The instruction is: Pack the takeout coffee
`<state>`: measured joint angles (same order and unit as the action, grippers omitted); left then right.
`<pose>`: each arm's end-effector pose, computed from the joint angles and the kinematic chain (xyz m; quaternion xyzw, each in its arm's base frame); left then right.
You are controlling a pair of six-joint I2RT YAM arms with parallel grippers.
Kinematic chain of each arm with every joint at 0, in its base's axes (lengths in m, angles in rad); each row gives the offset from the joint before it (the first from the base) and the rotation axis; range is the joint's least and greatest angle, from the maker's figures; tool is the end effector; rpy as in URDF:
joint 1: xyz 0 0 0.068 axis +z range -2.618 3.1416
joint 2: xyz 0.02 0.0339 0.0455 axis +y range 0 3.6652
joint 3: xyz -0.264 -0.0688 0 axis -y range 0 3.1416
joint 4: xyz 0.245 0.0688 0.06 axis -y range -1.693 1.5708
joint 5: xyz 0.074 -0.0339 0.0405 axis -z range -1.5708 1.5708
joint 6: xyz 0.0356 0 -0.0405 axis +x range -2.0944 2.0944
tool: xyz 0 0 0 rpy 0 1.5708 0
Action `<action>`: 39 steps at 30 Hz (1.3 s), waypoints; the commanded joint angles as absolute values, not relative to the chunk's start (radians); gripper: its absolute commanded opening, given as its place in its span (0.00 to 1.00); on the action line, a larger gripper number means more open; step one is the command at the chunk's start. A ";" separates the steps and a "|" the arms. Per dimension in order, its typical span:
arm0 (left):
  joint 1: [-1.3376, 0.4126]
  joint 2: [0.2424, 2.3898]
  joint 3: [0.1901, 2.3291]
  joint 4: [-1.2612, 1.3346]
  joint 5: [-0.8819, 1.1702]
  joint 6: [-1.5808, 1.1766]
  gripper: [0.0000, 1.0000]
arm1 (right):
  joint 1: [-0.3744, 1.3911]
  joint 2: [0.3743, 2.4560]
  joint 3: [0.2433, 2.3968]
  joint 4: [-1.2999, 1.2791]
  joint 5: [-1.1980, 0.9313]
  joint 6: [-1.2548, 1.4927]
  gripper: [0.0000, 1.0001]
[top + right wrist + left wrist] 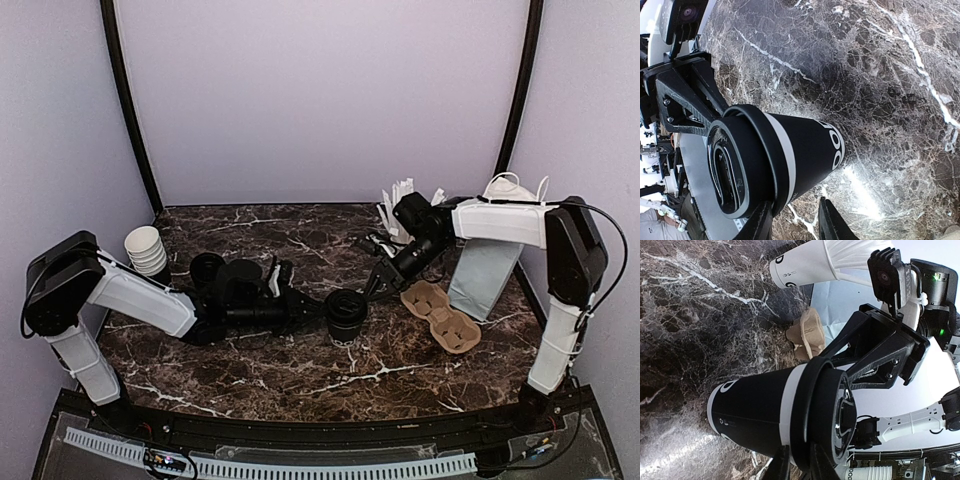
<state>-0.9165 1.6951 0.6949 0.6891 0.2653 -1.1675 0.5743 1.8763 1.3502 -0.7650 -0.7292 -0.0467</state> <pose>0.1987 -0.2744 0.1685 -0.0230 0.8045 -0.5580 0.2023 0.2971 0.2205 0.1975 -0.3300 0.8657 0.3748 0.0337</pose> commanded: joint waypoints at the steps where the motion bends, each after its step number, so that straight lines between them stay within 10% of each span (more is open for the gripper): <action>1: -0.921 1.789 0.632 0.442 0.254 -1.161 0.14 | 0.619 2.014 1.265 -0.738 -0.353 -0.067 0.32; 39: -0.894 1.575 0.968 0.139 0.143 -0.751 0.33 | 0.678 1.637 1.247 -0.843 -0.742 -0.282 0.54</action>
